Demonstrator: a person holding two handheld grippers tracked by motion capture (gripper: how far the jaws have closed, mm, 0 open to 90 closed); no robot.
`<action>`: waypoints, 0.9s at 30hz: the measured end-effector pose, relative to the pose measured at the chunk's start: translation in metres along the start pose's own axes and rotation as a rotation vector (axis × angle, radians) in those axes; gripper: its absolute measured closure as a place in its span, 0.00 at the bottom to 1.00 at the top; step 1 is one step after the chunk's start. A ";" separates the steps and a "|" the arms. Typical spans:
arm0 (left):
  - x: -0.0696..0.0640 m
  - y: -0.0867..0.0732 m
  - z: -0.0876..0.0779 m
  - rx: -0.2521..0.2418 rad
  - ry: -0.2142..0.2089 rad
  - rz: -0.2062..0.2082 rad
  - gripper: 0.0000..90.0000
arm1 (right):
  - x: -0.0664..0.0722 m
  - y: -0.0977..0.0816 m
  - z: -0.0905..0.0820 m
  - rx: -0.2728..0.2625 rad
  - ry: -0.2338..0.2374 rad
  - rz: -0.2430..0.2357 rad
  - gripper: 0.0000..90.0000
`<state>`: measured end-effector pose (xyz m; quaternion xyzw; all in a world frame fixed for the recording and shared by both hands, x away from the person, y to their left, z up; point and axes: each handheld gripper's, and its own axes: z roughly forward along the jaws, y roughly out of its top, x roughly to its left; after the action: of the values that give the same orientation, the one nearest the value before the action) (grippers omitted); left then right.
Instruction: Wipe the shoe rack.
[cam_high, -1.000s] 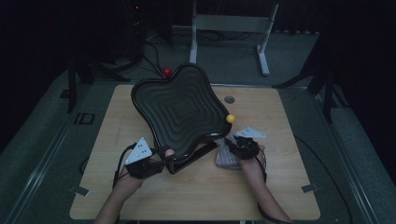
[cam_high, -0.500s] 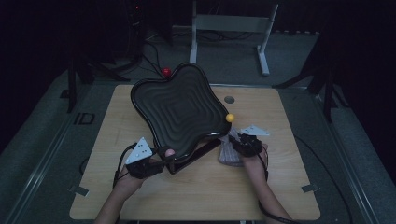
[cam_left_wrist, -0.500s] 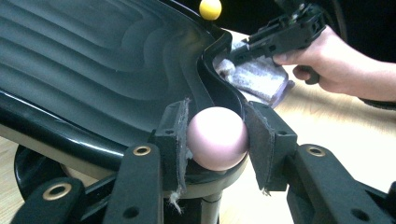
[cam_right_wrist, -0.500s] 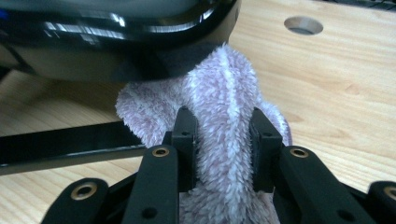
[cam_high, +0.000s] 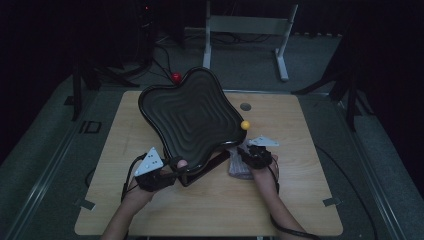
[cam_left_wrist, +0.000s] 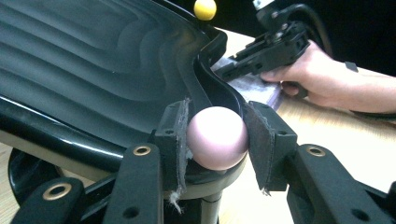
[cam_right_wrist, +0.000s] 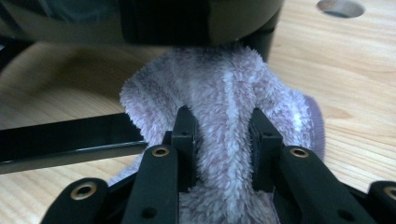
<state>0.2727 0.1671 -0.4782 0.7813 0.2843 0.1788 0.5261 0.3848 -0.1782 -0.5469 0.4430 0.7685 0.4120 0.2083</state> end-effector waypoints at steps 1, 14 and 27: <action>0.000 0.000 0.000 0.000 0.000 0.001 0.67 | 0.002 0.000 0.003 0.002 -0.001 0.001 0.77; 0.000 -0.001 0.000 -0.004 0.002 -0.004 0.67 | 0.045 -0.005 0.009 0.035 0.091 -0.088 0.77; -0.001 0.000 0.000 0.004 0.010 0.006 0.67 | 0.092 -0.008 0.007 0.040 0.194 -0.187 0.77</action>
<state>0.2719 0.1659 -0.4778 0.7824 0.2849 0.1839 0.5223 0.3372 -0.0990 -0.5534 0.3316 0.8311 0.4162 0.1618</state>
